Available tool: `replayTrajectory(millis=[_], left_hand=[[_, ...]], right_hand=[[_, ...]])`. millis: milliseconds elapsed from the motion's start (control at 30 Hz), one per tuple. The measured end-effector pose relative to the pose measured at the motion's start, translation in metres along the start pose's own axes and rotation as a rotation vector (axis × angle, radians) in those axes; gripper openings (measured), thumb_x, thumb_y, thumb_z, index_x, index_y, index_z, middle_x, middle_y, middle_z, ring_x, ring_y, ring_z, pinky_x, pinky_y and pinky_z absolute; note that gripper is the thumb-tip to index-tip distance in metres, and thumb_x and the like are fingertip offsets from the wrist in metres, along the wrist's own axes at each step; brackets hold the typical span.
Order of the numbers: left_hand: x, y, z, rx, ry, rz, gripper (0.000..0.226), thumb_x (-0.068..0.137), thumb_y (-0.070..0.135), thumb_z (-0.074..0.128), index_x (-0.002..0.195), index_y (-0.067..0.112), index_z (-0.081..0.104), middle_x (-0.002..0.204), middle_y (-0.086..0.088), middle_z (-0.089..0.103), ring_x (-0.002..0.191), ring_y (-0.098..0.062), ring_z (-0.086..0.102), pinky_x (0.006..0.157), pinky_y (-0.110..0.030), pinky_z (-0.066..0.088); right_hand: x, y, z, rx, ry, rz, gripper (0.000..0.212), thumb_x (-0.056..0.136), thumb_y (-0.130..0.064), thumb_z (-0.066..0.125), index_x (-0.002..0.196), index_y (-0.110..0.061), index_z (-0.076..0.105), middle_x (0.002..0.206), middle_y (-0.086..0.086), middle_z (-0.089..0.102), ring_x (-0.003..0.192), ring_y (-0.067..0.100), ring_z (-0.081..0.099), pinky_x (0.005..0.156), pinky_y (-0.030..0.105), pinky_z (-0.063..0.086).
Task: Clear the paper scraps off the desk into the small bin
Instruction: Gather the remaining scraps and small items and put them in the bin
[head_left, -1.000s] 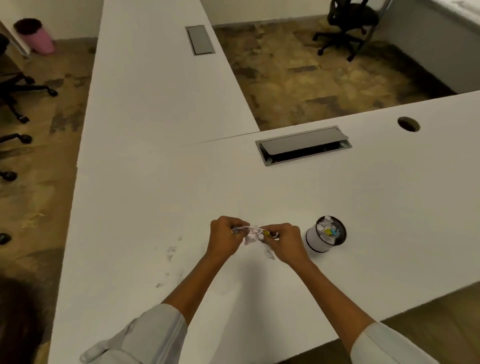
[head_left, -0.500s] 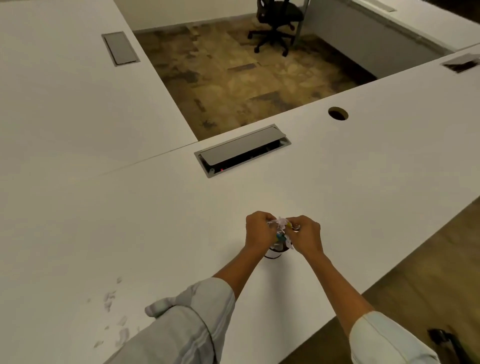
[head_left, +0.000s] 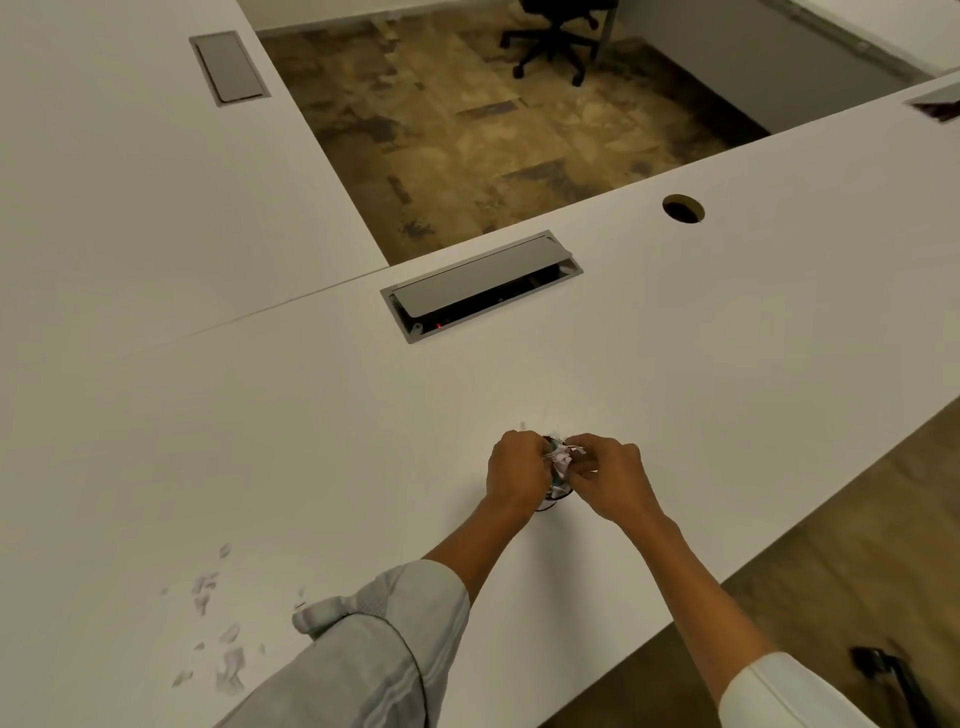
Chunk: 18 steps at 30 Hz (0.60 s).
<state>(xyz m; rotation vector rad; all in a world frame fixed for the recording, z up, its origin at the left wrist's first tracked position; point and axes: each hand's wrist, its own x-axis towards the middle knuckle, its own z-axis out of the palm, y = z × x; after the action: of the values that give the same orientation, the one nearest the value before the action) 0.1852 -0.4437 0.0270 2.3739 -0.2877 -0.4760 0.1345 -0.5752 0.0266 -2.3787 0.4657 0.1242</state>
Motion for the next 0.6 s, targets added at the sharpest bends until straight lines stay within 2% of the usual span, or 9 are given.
replayTrajectory(millis=[67,133,233,267,333,400,467,533,600], left_hand=[[0.001,0.001,-0.001,-0.014,-0.038,-0.012,0.013,0.084,0.008,0.063,0.086,0.004,0.075,0.084,-0.017,0.073,0.069,-0.023,0.064,0.061,-0.023,0.042],[0.002,0.001,-0.004,-0.020,-0.060,-0.007,0.011,0.082,0.007,0.064,0.075,0.002,0.071,0.080,-0.020,0.072,0.062,-0.021,0.056,0.057,-0.022,0.037],[0.005,0.002,-0.011,-0.021,-0.142,0.055,0.003,0.075,0.001,0.066,0.072,0.000,0.065,0.077,-0.021,0.069,0.069,-0.031,0.059,0.060,-0.024,0.035],[0.007,0.001,-0.015,-0.005,-0.185,0.070,0.007,0.071,0.000,0.068,0.076,0.000,0.063,0.078,-0.019,0.066,0.073,-0.031,0.059,0.061,-0.027,0.037],[0.012,-0.004,-0.026,0.019,-0.285,0.068,0.032,0.067,0.003,0.074,0.095,0.001,0.059,0.091,-0.014,0.063,0.088,-0.031,0.060,0.067,-0.032,0.046],[0.016,-0.010,-0.038,0.003,-0.375,0.041,0.068,0.065,0.007,0.079,0.126,0.000,0.048,0.114,-0.016,0.063,0.104,-0.031,0.061,0.085,-0.041,0.054],[0.020,-0.015,-0.049,-0.022,-0.420,0.032,0.088,0.067,0.007,0.080,0.142,0.004,0.034,0.126,-0.017,0.061,0.113,-0.030,0.060,0.093,-0.043,0.054],[0.023,-0.020,-0.057,-0.073,-0.420,0.029,0.090,0.070,0.004,0.078,0.146,0.007,0.030,0.125,-0.016,0.064,0.112,-0.027,0.062,0.094,-0.040,0.054],[0.024,-0.023,-0.063,-0.119,-0.373,0.026,0.078,0.073,0.001,0.075,0.142,0.006,0.038,0.113,-0.015,0.070,0.100,-0.023,0.068,0.089,-0.036,0.057]], right_hand=[[-0.005,-0.001,-0.002,0.012,-0.054,-0.059,0.022,0.083,-0.022,0.071,0.105,-0.021,0.072,0.089,-0.002,0.077,0.076,0.010,0.073,0.076,0.022,0.059],[-0.009,-0.007,-0.002,-0.033,-0.058,-0.101,0.020,0.089,-0.025,0.065,0.107,-0.020,0.072,0.090,0.001,0.077,0.078,0.015,0.073,0.076,0.027,0.059],[-0.010,-0.017,0.006,-0.135,-0.071,-0.084,0.021,0.094,-0.021,0.055,0.100,-0.021,0.075,0.082,0.006,0.075,0.071,0.023,0.069,0.070,0.035,0.058],[-0.009,-0.021,0.009,-0.187,-0.092,-0.080,0.023,0.093,-0.019,0.053,0.095,-0.020,0.075,0.080,0.006,0.074,0.070,0.024,0.067,0.067,0.035,0.057],[-0.007,-0.029,0.014,-0.330,-0.123,-0.094,0.023,0.089,-0.018,0.051,0.091,-0.018,0.074,0.082,0.007,0.072,0.072,0.026,0.065,0.063,0.033,0.054],[-0.002,-0.036,0.020,-0.459,-0.137,-0.114,0.020,0.088,-0.017,0.053,0.095,-0.015,0.072,0.087,0.010,0.071,0.074,0.028,0.065,0.059,0.030,0.049],[0.002,-0.041,0.026,-0.542,-0.155,-0.113,0.019,0.088,-0.014,0.054,0.101,-0.012,0.068,0.091,0.011,0.069,0.077,0.028,0.065,0.058,0.029,0.044],[0.006,-0.043,0.033,-0.586,-0.179,-0.113,0.021,0.090,-0.015,0.055,0.110,-0.012,0.062,0.098,0.009,0.068,0.083,0.027,0.066,0.060,0.029,0.044],[0.011,-0.043,0.039,-0.601,-0.203,-0.107,0.023,0.092,-0.015,0.056,0.114,-0.011,0.060,0.101,0.008,0.068,0.087,0.026,0.066,0.062,0.029,0.043]])
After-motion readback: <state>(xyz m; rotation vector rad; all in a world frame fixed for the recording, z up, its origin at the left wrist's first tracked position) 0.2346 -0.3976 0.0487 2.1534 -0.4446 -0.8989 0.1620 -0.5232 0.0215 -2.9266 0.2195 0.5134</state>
